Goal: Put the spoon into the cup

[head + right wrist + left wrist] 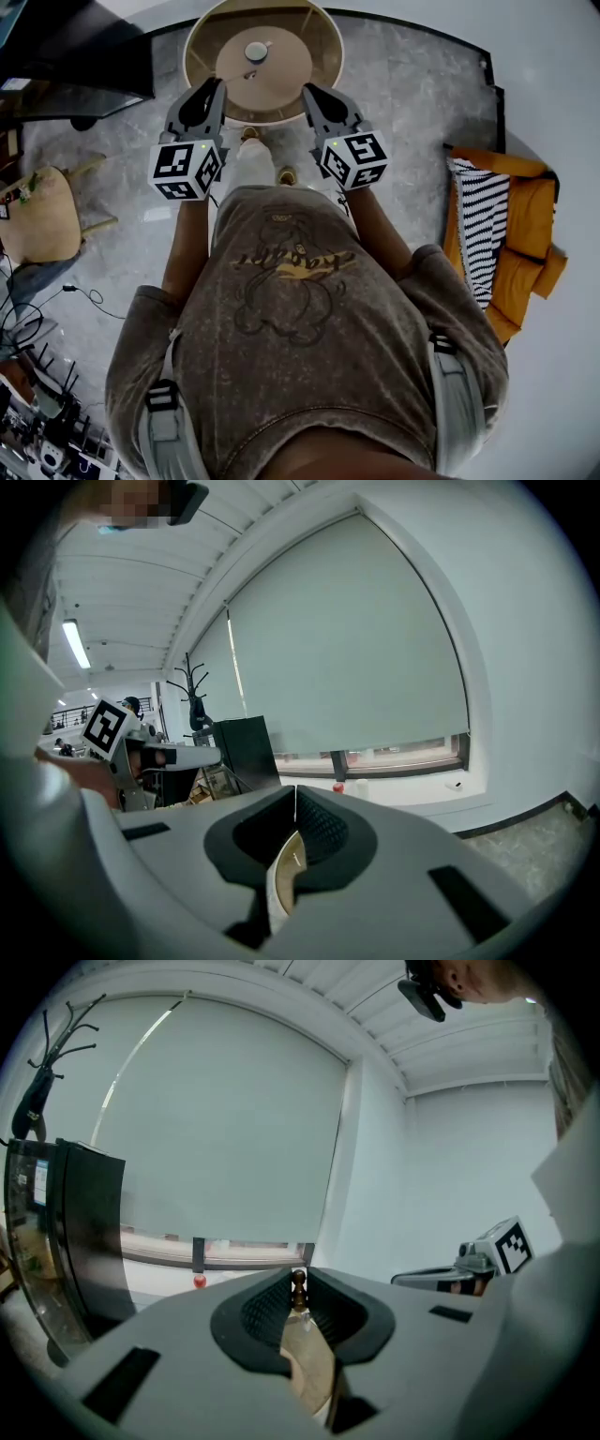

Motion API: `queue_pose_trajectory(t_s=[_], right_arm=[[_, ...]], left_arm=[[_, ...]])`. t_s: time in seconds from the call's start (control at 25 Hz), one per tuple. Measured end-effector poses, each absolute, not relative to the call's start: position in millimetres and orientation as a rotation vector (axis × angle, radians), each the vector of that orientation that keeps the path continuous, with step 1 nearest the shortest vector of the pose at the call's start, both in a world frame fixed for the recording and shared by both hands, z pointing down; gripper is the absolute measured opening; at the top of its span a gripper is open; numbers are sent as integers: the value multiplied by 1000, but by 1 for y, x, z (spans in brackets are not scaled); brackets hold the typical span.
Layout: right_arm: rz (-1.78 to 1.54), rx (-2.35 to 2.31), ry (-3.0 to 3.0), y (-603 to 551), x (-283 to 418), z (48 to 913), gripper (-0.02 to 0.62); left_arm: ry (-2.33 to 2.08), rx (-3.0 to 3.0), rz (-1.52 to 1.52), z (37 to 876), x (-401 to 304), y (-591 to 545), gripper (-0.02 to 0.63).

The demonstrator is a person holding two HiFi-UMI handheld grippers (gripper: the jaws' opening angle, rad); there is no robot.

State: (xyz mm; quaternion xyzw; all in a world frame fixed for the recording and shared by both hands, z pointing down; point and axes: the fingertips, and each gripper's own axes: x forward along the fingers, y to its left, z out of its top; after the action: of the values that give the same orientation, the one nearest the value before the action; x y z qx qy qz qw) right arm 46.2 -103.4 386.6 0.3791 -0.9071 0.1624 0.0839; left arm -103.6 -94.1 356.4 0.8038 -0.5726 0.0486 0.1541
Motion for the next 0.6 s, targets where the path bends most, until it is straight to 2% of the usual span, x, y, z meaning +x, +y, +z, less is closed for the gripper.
queue_pose_trajectory(t_s=[0.6], right_arm=[[554, 1127, -2670, -160, 31, 410, 18]], left_arm=[[-1604, 2279, 182, 380, -114, -157, 61]])
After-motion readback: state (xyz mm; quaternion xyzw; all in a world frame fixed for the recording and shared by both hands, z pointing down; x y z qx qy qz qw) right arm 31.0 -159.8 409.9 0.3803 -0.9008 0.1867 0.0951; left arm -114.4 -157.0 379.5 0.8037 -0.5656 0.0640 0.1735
